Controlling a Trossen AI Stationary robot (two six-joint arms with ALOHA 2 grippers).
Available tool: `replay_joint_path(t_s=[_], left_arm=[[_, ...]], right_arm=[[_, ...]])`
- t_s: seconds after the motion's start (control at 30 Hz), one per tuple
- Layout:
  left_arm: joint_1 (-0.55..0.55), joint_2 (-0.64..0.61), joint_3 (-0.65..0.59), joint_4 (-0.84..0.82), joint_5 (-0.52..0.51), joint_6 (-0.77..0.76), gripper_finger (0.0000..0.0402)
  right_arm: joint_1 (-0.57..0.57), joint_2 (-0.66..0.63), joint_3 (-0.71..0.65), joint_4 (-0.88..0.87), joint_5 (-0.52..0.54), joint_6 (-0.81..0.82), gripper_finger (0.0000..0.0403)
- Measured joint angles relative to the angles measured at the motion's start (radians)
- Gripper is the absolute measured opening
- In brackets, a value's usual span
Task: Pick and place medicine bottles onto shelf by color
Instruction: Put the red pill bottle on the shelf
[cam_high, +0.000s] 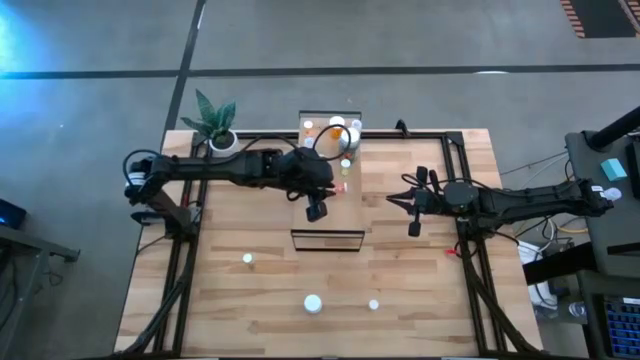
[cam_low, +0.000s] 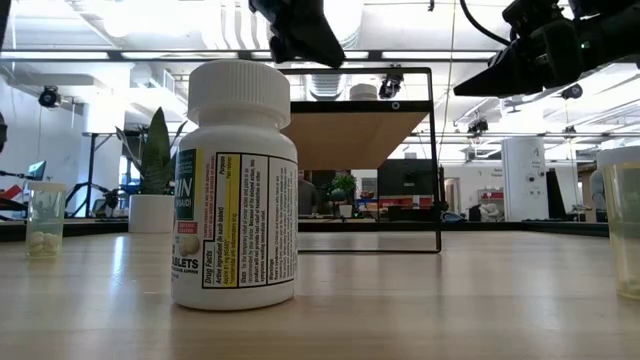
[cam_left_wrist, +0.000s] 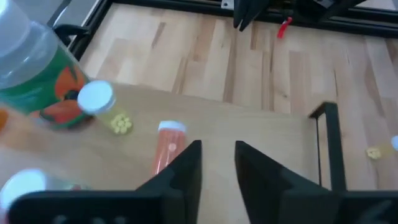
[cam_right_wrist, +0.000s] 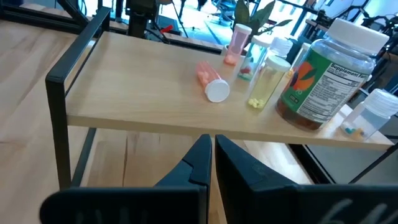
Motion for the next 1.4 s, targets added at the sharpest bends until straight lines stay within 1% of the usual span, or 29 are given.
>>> replay_joint_path(t_s=[0.17,0.33,0.4,0.5,0.67,0.87,1.23,1.3,1.4], left_arm=[[0.003,0.040,0.044,0.008,0.000,0.001,0.0133],[0.010,0.059,0.062,0.004,0.000,0.009,0.0175],[0.014,0.063,0.059,0.003,0.000,0.029,0.0188],[0.018,0.079,0.058,0.007,0.000,0.106,0.0203],[0.032,0.114,0.053,0.002,0.000,0.109,0.0222],[0.052,0.150,0.047,0.003,-0.055,0.114,0.0226],[0.062,0.158,0.008,-0.004,-0.047,0.141,0.0226],[0.062,0.158,0.001,-0.005,-0.047,0.141,0.0221],[0.062,0.158,-0.008,-0.006,-0.047,0.141,0.0204]], right_arm=[[0.000,0.000,0.000,-0.001,0.000,0.001,0.0012],[0.000,0.000,0.000,0.000,-0.001,0.002,0.0012],[0.000,0.000,0.000,-0.001,-0.001,0.005,0.0012],[0.000,0.000,0.000,-0.001,-0.001,0.006,0.0012],[0.000,0.000,0.000,-0.001,-0.001,0.005,0.0012],[0.000,0.000,0.000,-0.001,-0.001,0.004,0.0012],[0.000,0.000,0.000,-0.001,-0.002,0.003,0.0012],[0.000,0.000,0.000,-0.001,-0.002,0.003,0.0012],[0.000,0.000,0.000,-0.001,-0.002,0.003,0.0012]])
